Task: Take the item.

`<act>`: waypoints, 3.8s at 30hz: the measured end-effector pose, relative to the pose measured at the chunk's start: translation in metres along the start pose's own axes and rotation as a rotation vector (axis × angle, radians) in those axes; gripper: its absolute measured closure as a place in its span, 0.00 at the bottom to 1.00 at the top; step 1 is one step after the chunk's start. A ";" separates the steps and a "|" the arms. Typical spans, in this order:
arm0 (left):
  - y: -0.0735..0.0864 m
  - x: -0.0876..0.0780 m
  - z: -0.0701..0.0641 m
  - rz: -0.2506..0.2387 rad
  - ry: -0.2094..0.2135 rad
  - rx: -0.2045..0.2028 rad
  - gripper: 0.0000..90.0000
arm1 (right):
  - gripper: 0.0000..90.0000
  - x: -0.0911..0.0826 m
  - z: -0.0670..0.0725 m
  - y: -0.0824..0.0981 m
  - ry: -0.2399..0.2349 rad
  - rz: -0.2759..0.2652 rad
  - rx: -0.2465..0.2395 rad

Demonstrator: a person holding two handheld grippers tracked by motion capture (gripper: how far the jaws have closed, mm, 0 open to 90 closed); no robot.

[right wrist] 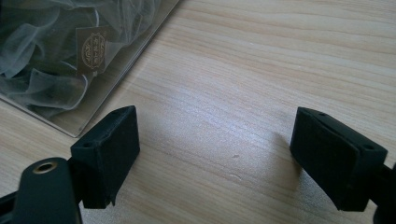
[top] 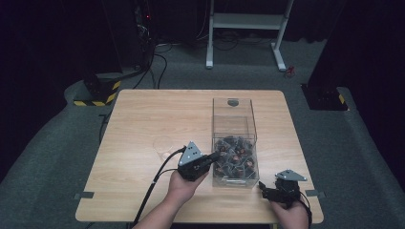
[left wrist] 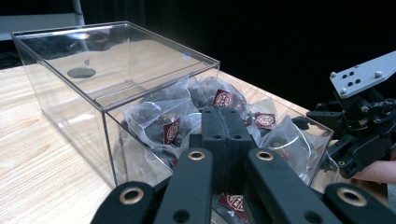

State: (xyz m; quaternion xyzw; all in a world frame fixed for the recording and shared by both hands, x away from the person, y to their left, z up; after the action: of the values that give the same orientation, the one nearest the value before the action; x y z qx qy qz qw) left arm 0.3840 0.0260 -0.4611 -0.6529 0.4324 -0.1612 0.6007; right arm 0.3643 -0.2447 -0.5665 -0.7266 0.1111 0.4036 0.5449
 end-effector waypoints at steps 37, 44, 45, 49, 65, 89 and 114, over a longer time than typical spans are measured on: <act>-0.004 -0.018 0.007 -0.028 0.003 0.007 1.00 | 0.19 0.000 0.000 -0.001 0.007 -0.004 0.002; -0.002 -0.028 0.011 -0.021 0.006 0.008 1.00 | 0.22 0.000 -0.001 -0.001 0.015 -0.007 0.012; -0.002 -0.029 0.012 -0.022 0.007 0.009 1.00 | 0.22 0.000 -0.001 -0.001 0.016 -0.007 0.014; -0.003 -0.031 0.015 -0.018 -0.009 0.024 1.00 | 0.22 0.000 -0.001 -0.001 0.016 -0.007 0.014; -0.006 -0.056 0.039 -0.038 -0.060 0.003 1.00 | 0.22 0.000 -0.001 -0.001 0.018 -0.010 0.015; -0.005 -0.082 0.069 -0.063 -0.136 -0.028 1.00 | 0.22 0.000 -0.001 -0.001 0.017 -0.010 0.015; -0.010 -0.110 0.102 -0.096 -0.214 -0.066 1.00 | 0.22 0.000 -0.001 -0.001 0.014 -0.007 0.014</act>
State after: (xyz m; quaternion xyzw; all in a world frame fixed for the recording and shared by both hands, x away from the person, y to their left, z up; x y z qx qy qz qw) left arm 0.3983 0.1743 -0.4408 -0.7058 0.3391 -0.1045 0.6131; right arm 0.3647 -0.2451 -0.5658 -0.7261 0.1151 0.3955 0.5505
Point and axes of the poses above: each handheld gripper's, and its own axes: x roughly forward along the jaws, y roughly out of its underside, z roughly to its left, the point moved 6 cm from there along x, roughly forward along the jaws, and after that the axes turned 6 degrees about -x, right-handed, at the moved point
